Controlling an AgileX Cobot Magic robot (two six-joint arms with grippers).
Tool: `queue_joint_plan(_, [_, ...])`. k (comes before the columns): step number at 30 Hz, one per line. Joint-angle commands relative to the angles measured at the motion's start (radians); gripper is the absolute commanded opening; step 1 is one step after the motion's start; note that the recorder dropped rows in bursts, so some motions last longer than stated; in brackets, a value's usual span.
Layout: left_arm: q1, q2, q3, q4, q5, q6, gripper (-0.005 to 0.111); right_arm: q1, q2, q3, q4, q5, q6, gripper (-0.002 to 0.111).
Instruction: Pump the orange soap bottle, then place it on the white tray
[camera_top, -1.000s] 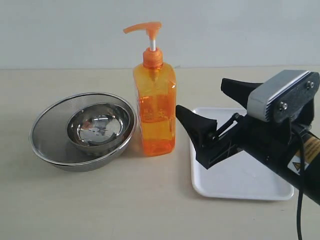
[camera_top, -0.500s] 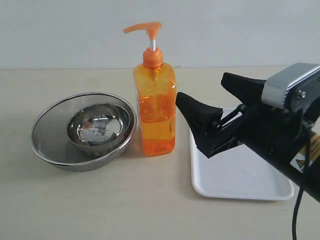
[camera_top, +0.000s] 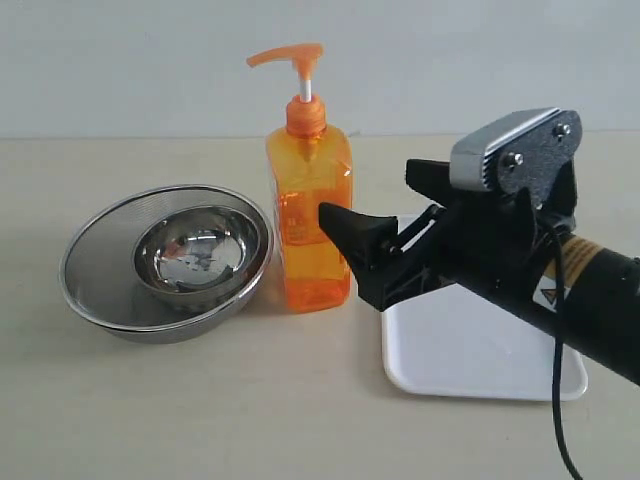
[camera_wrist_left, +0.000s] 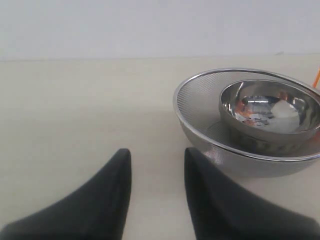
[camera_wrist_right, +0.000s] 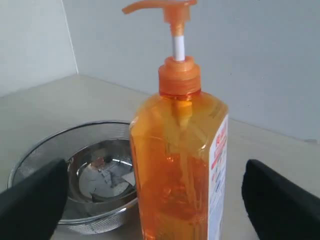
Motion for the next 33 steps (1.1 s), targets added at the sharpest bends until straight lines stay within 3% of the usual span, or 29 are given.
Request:
queue_joint_plan(1, [0.002, -0.003, -0.002, 0.003, -0.016, -0.004, 0.033, 0.002, 0.002, -0.022, -0.032, 0.039, -0.003, 0.085])
queue_joint_plan(25, [0.002, -0.003, -0.002, 0.003, -0.016, -0.004, 0.033, 0.002, 0.208, -0.022, 0.017, -0.206, -0.051, 0.085])
queue_joint_plan(29, [0.002, -0.003, -0.002, 0.003, -0.016, -0.004, 0.033, 0.049, 0.244, -0.022, 0.070, -0.234, -0.066, 0.085])
queue_joint_plan(33, [0.002, -0.003, -0.002, 0.003, -0.016, -0.004, 0.033, 0.149, 0.247, -0.039, 0.216, -0.238, -0.213, 0.085])
